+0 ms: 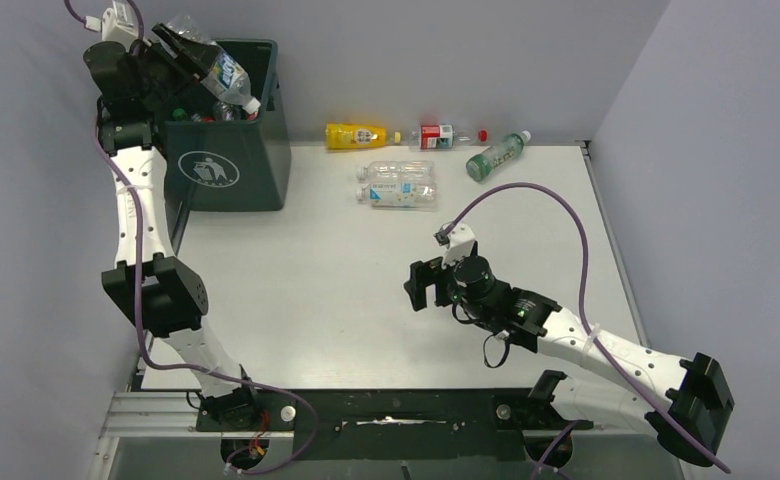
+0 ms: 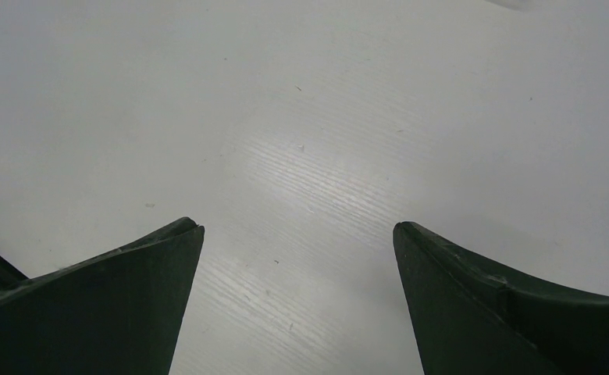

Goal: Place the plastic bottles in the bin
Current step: Place the plastic bottle in the trash bin.

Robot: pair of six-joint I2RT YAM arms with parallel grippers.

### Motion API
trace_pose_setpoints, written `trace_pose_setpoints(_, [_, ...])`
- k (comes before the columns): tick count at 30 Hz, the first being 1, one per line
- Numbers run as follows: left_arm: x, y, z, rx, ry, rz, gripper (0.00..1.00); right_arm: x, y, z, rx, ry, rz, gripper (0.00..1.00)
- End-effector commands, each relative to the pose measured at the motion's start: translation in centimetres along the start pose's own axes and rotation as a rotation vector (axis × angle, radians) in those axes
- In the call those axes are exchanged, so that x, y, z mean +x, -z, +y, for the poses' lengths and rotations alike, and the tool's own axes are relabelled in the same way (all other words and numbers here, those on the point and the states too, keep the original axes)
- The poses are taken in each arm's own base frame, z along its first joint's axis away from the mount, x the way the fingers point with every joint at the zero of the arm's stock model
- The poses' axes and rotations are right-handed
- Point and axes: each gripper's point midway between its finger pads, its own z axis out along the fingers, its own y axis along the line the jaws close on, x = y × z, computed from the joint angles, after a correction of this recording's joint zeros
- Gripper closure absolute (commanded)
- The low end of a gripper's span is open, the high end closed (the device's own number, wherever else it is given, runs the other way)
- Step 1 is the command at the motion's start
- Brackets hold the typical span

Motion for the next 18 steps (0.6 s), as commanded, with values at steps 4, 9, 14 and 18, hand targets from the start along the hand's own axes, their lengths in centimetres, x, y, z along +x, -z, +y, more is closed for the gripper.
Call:
trace_pose_setpoints(4, [-5.0,-0.9,0.7,-0.009,-0.075,-0.13,0.46,-1.0,0.0,0.9,-0.025,-0.017,-0.035,0.02])
trace_pose_setpoints(9, [-4.3,-1.9,3.2,-0.088,-0.082,-0.098,0.24,-1.1,0.0,1.1,-0.029,-0.011,-0.032,0.02])
trace_pose_setpoints(14, [-4.2,-1.5,4.4,-0.149,-0.089,-0.087,0.17,-1.3,0.1,1.1,-0.026,-0.005,-0.032,0.02])
trace_pose_setpoints(18, [-5.0,-0.6,5.4,-0.189,-0.082,-0.099,0.17,-1.2,0.2,1.0,-0.026,-0.004,-0.03,0.02])
